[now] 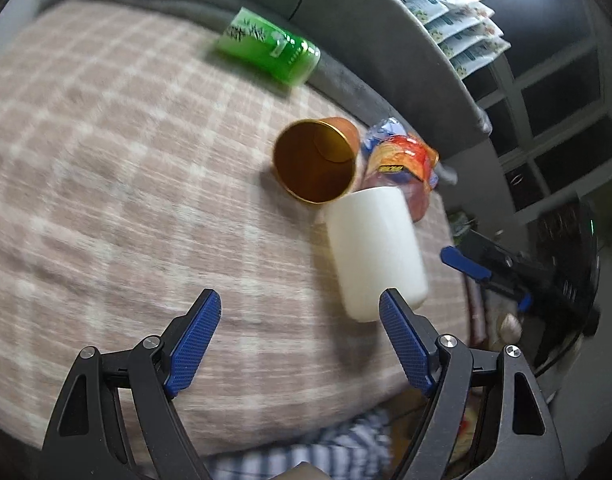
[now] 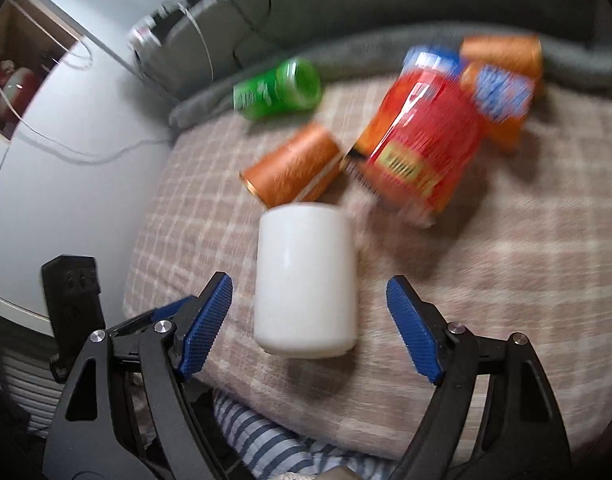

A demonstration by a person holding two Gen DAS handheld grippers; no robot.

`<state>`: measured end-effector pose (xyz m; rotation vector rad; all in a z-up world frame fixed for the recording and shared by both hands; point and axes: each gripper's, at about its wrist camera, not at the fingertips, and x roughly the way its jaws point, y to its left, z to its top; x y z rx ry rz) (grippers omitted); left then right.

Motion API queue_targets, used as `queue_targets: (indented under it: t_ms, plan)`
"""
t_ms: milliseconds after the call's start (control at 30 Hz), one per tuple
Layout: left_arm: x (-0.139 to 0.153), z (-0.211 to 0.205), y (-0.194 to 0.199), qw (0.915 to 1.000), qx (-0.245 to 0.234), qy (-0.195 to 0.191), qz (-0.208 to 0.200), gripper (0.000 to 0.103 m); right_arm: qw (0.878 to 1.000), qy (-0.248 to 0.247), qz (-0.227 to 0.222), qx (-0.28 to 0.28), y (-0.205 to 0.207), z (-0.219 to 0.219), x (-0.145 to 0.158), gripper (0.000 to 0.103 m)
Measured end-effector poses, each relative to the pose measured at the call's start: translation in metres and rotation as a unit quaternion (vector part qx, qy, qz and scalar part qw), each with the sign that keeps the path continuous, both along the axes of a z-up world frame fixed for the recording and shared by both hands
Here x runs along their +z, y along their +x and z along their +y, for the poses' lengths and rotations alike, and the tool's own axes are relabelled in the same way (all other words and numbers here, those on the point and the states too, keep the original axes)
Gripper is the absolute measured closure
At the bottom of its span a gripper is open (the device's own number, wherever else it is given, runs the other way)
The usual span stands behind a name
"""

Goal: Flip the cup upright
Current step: 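Rotate the held white cup with the right gripper until its rim faces up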

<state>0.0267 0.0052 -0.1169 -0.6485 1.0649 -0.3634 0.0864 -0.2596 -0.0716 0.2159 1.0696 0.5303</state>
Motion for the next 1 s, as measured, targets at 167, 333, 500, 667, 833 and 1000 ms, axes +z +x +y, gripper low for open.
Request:
queue_targets:
  t_ms: [167,333,500,667,833,1000]
  plan:
    - [0.001,-0.013,0.019,0.9969,-0.006,-0.069,0.036,0.022,0.992,-0.041,-0.102,-0.069,-0.035,-0.045,0.027,0.021]
    - [0.004,-0.037,0.038,0.995,-0.019,-0.084,0.051,0.022,0.988,-0.007,-0.092,-0.124,-0.054,-0.089,0.021,0.02]
    - [0.012,-0.051,0.053,0.9981,-0.014,-0.047,0.037,0.021,0.984,0.001,-0.082,-0.16,-0.066,-0.115,0.009,0.02]
    - [0.01,-0.057,0.062,0.999,-0.011,-0.023,0.038,0.021,0.982,0.01,-0.075,-0.175,-0.068,-0.131,0.002,0.02]
    - [0.0,-0.062,0.068,0.9983,-0.011,-0.015,0.056,0.021,0.982,0.016,-0.074,-0.173,-0.066,-0.131,-0.001,0.02]
    - [-0.003,-0.066,0.073,0.9979,-0.015,-0.007,0.062,0.021,0.981,0.019,-0.069,-0.179,-0.064,-0.132,-0.005,0.02]
